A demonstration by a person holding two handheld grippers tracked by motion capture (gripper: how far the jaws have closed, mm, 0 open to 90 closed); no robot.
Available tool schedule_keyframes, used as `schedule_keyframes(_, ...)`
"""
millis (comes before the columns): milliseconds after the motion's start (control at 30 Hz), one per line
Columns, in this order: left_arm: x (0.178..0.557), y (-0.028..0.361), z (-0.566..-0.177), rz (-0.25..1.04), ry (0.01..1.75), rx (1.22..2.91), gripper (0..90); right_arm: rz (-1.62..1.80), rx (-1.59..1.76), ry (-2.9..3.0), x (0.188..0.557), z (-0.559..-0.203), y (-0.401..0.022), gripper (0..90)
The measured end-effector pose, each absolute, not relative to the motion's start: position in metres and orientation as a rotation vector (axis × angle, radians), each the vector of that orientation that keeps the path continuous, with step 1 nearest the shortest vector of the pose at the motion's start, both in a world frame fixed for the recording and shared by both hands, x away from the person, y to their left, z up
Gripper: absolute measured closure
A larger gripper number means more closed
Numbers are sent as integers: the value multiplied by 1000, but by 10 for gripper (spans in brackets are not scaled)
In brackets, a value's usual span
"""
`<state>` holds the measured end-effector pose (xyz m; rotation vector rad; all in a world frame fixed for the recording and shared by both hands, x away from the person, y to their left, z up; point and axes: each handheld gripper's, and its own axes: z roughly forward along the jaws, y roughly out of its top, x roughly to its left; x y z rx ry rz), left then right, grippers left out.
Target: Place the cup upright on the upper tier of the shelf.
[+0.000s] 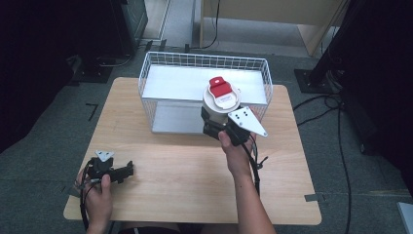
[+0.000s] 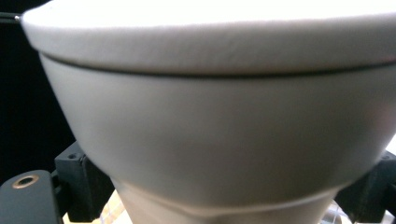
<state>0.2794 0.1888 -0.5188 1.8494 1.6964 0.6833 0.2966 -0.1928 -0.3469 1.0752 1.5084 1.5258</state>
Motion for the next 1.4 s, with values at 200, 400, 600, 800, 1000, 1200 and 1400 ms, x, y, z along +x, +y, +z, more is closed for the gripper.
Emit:
schedule_keyframes(200,279,189,-519,684,1696,1850,0,1528,1060,1482,311,-330,-193,97)
schedule_keyframes(400,279,189,-519,683,1696,1849,0,1502,1040,1476,330,-318,-187,97)
schedule_keyframes(600,279,189,-519,683,1696,1850,0,1503,1064,1462,351,-311,-185,97)
schedule_keyframes(800,279,189,-519,684,1696,1849,0,1487,1084,1463,370,-309,-184,97)
schedule_keyframes(1000,280,189,-519,684,1696,1850,0,1471,1128,1462,395,-308,-180,97)
schedule_keyframes(1200,280,189,-519,684,1697,1847,0,1426,1145,1473,415,-307,-177,97)
schedule_keyframes(1400,280,189,-519,684,1697,1848,0,1402,1151,1482,425,-306,-174,96)
